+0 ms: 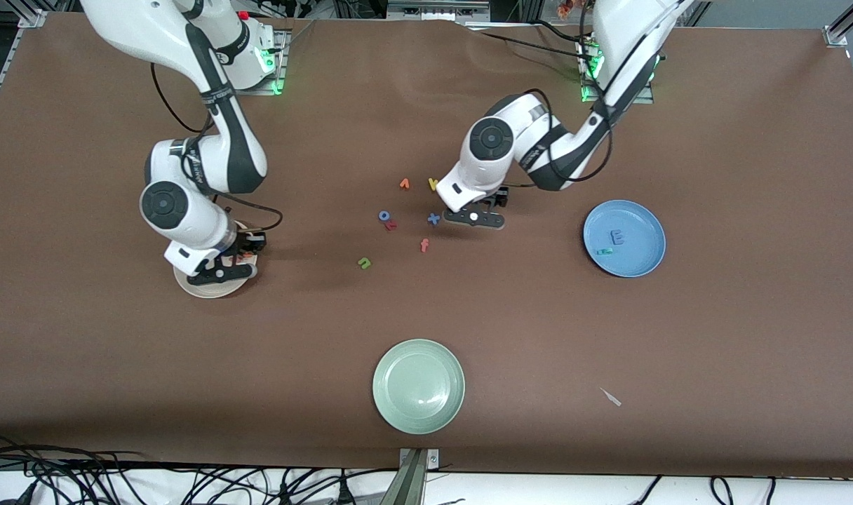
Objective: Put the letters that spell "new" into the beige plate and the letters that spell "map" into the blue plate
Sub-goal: 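Drop the orange e on the white plate while the left gripper releases teal letter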
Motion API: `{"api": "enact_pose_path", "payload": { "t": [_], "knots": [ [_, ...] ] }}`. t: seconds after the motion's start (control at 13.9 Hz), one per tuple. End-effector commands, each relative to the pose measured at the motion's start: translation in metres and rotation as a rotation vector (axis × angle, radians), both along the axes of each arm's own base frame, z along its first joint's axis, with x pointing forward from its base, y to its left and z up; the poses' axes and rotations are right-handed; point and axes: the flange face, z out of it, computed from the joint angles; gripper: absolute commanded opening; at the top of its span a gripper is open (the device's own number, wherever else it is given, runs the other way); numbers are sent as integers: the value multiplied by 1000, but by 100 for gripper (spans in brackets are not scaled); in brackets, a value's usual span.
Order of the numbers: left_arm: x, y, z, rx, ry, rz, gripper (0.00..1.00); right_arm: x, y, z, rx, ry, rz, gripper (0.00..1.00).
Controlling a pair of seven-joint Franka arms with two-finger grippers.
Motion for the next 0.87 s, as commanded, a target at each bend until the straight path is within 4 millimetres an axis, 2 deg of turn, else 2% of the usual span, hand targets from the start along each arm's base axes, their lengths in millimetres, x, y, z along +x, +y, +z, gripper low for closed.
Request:
{"api": "enact_pose_path", "payload": {
  "t": [0.0, 0.07, 0.14, 0.29, 0.36, 0.5, 0.58, 0.65, 0.72, 0.79],
  "knots": [
    [-3, -12, -28, 19, -12, 10, 90, -2, -29, -5, -4, 15, 11, 19],
    [-11, -16, -40, 36, -4, 19, 89, -1, -35, -6, -4, 18, -3, 56],
    [-16, -22, -45, 34, -17, 12, 83, 1, -35, -4, -2, 16, -8, 100],
    [-20, -25, -49, 31, -19, 9, 79, 10, -25, 9, 6, 2, -13, 100],
    [-19, -26, -49, 29, -22, 9, 72, 13, -19, 17, 13, 16, -39, 100],
    [-19, -26, -49, 29, -22, 11, 65, 22, 8, 34, 68, 34, -85, 100],
    [-20, -26, -49, 30, -21, 8, 47, 26, 22, 35, 79, 31, -106, 100],
    [-20, -26, -49, 31, -21, 10, 17, 28, 40, 33, 83, 28, -121, 100],
    [-20, -26, -48, 31, -22, 13, 6, 29, 57, 33, 87, 23, -146, 100],
    [-19, -25, -48, 32, -22, 13, 0, 29, 77, 31, 91, 16, -175, 100]
  ]
}}
